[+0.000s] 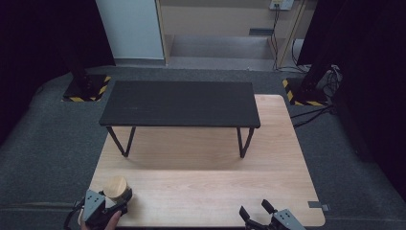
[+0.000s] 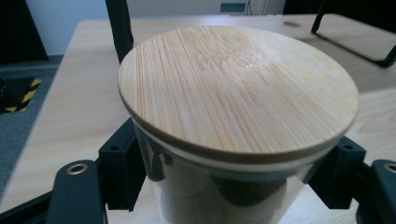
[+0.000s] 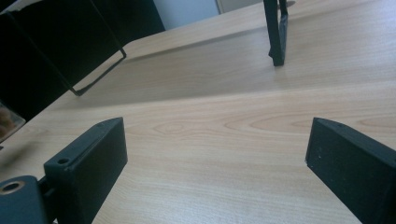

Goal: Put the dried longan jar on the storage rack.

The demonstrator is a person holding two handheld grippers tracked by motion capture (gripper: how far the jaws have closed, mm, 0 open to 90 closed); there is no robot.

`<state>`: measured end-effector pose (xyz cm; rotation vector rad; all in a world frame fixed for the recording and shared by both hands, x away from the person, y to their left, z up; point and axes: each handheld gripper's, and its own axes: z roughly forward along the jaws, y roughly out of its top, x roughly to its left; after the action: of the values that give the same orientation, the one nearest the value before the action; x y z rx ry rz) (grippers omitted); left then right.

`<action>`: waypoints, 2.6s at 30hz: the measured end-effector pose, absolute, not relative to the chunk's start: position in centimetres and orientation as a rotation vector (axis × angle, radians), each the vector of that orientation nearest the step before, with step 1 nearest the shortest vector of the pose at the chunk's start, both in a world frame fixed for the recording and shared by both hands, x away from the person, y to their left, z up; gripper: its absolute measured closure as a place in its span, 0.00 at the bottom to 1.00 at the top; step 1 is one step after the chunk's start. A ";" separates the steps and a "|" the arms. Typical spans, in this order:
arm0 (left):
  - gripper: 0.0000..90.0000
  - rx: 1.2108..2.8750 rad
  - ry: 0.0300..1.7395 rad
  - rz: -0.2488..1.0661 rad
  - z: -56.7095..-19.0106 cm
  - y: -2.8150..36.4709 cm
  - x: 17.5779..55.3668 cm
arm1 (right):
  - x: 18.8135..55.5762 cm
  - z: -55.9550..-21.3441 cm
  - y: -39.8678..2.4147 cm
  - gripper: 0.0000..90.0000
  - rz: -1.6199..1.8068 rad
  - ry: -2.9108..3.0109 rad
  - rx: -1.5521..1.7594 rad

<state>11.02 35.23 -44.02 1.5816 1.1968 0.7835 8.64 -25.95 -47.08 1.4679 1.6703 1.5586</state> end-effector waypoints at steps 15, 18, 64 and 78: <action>0.27 1.526 1.094 0.782 -36.3 36.2 13.8 | 8.2 -46.7 -26.0 0.07 1.580 1.653 1.445; 0.27 1.531 1.075 0.779 -35.0 36.2 14.7 | 8.2 -46.7 -26.0 0.07 1.583 1.652 1.442; 0.27 1.548 1.097 0.859 -27.7 35.7 28.7 | 8.3 -45.7 -26.7 0.07 1.580 1.573 1.434; 0.27 1.571 1.138 0.840 -27.8 35.0 31.4 | 8.1 -45.9 -27.3 0.07 1.573 1.554 1.450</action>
<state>31.41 34.97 -27.83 1.5711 1.1384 0.8405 8.12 -27.26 -45.95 1.4503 1.5539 1.5729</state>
